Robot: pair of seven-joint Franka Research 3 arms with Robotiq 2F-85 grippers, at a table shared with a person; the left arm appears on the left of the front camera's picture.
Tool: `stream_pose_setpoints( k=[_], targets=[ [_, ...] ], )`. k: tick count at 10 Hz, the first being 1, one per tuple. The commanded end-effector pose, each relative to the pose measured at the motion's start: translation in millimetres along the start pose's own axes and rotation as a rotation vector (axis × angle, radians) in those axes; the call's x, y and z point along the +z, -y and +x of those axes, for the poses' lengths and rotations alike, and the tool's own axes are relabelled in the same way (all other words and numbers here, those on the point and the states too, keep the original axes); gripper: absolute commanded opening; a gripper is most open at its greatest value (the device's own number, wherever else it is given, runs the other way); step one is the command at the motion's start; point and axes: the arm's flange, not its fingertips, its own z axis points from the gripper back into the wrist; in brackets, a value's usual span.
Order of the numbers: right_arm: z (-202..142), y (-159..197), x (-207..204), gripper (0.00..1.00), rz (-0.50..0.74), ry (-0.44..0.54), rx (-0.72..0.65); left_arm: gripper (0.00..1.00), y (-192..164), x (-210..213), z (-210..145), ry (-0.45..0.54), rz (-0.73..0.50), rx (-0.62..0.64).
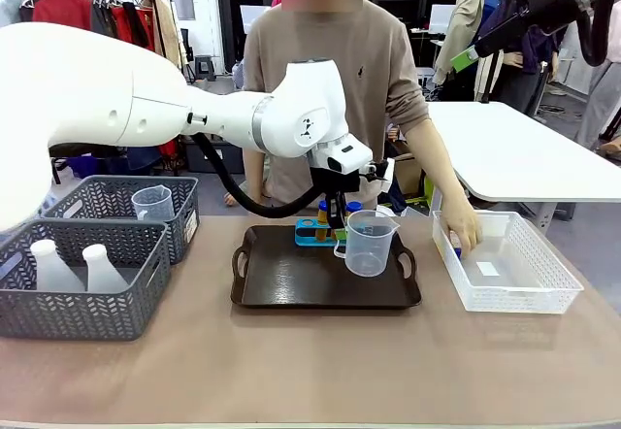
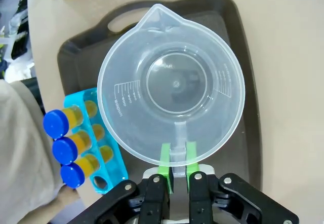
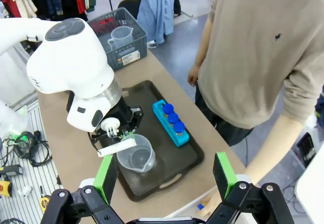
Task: Prepare the laboratory tools.
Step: Pick up one Large Measuring Cup and place it on the Handle tray.
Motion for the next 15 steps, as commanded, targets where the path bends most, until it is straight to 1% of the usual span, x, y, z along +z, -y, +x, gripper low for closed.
stream_pose_setpoints(
  k=[1, 5, 7, 12, 13, 15],
  targets=[
    [0.9, -1.4, -0.1, 1.0, 0.002, 0.008, 0.002, 0.0, -2.8, -12.2, -9.5, -0.012, 0.028, 0.014],
    [0.9, -1.4, -0.1, 1.0, 0.002, 0.008, 0.002, 0.0, -8.8, -31.4, -15.5, 0.003, -0.003, 0.044],
    [0.9, -1.4, -0.1, 1.0, 0.002, 0.008, 0.002, 0.0, -7.8, -33.3, -17.0, 0.006, -0.017, 0.049],
    [0.9, -1.4, -0.1, 1.0, 0.002, 0.008, 0.002, 0.96, -7.4, -23.5, -13.5, 0.02, -0.012, 0.06],
    [0.9, -1.4, -0.1, 1.0, 0.002, 0.008, 0.002, 1.0, -5.5, -19.4, -12.3, 0.024, -0.007, 0.063],
    [0.9, -1.4, -0.1, 1.0, 0.002, 0.008, 0.002, 1.0, -0.1, 1.2, -20.0, 0.025, 0.008, 0.058]
  ],
)
